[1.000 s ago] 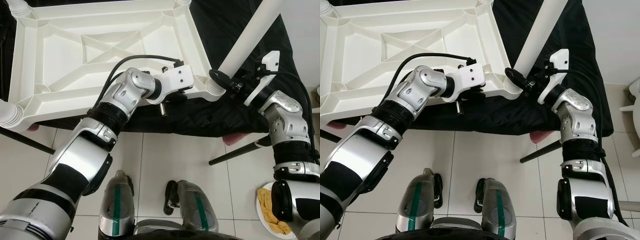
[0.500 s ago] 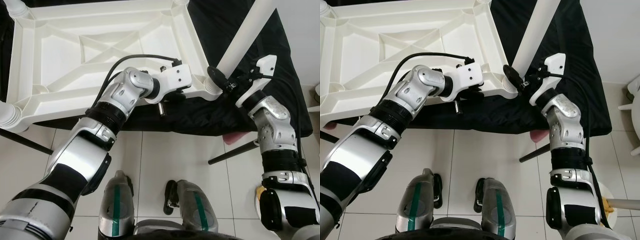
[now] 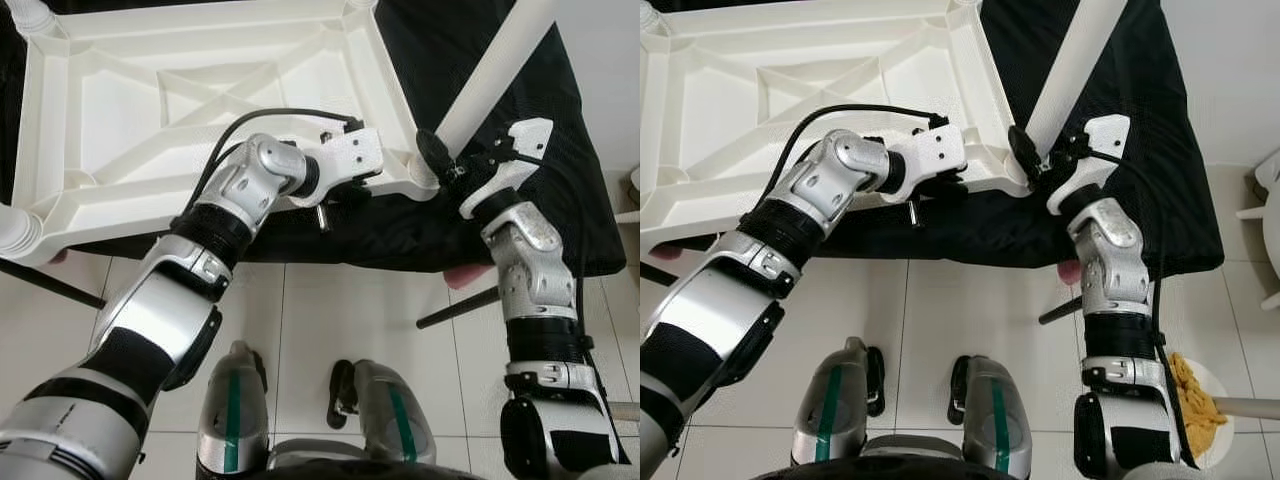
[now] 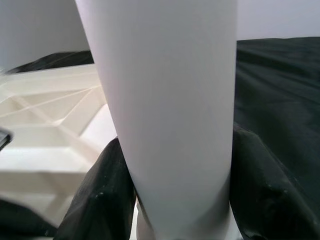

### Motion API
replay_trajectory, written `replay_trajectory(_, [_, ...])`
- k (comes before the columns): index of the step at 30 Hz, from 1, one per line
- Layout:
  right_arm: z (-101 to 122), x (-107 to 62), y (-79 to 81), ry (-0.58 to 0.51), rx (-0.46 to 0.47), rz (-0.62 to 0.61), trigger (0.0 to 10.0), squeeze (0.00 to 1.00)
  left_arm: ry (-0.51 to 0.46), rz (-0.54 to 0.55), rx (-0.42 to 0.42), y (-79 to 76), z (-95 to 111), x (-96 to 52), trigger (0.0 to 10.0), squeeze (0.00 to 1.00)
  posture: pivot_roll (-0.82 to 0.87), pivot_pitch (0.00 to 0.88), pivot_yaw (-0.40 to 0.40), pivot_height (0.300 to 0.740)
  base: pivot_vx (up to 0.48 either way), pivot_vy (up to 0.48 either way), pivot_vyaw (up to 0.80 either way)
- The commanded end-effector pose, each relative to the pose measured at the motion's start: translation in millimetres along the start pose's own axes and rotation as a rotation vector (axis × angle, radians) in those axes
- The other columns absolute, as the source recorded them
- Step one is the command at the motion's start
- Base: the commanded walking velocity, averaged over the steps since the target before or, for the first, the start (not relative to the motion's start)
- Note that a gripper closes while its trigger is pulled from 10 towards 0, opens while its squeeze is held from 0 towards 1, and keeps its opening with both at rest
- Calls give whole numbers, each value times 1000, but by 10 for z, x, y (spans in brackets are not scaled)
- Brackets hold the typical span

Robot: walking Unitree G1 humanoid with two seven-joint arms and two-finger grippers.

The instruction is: Building children table

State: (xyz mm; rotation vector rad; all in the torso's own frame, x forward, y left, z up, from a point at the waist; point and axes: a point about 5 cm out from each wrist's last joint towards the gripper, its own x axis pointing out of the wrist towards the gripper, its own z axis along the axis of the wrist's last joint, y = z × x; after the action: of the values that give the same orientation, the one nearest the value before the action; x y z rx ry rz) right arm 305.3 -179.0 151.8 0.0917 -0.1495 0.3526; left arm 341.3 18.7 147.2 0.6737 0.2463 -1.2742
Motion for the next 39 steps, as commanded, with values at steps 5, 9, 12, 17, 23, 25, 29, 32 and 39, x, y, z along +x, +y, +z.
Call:
replay_trajectory(5, [174, 77, 236, -143, 81, -108, 10000, 0, -29, -18, -4, -70, -5, 44, 10000, 0, 8, 62, -43, 740, 0, 0, 0])
replay_trajectory(9, [157, 75, 292, -146, 92, -241, 10000, 0, -30, -18, -4, -68, -2, 45, 10000, 0, 11, 62, -46, 740, 0, 0, 0])
replay_trajectory(12, [146, 68, 278, -136, 74, -304, 10000, 0, -30, -16, -4, -67, -3, 44, 10000, 0, 12, 63, -47, 740, 0, 0, 0])
replay_trajectory(17, [150, 55, 303, -132, 34, -456, 10000, 0, -30, -16, -6, -71, -5, 45, 10000, 0, 11, 63, -46, 740, 0, 0, 0])
replay_trajectory(23, [163, 53, 291, -124, 24, -480, 10000, 0, -32, -18, -6, -74, 0, 53, 10000, 0, 9, 65, -47, 740, 0, 0, 0])
replay_trajectory(25, [164, 53, 287, -122, 17, -482, 10000, 0, -32, -17, -6, -70, 1, 51, 10000, 0, 10, 66, -48, 740, 0, 0, 0])
replay_trajectory(29, [144, 54, 298, -108, 23, -483, 10000, 0, -31, -15, -6, -69, -5, 45, 10000, 0, 12, 66, -50, 740, 0, 0, 0])
replay_trajectory(32, [133, 52, 294, -102, 27, -476, 10000, 0, -30, -15, -6, -72, -9, 44, 10000, 0, 17, 62, -53, 740, 0, 0, 0])
replay_trajectory(39, [135, 41, 191, -102, 0, -429, 10000, 1000, -30, -14, -5, -80, -14, 41, 10000, 0, 24, 52, -59, 740, 0, 0, 0])
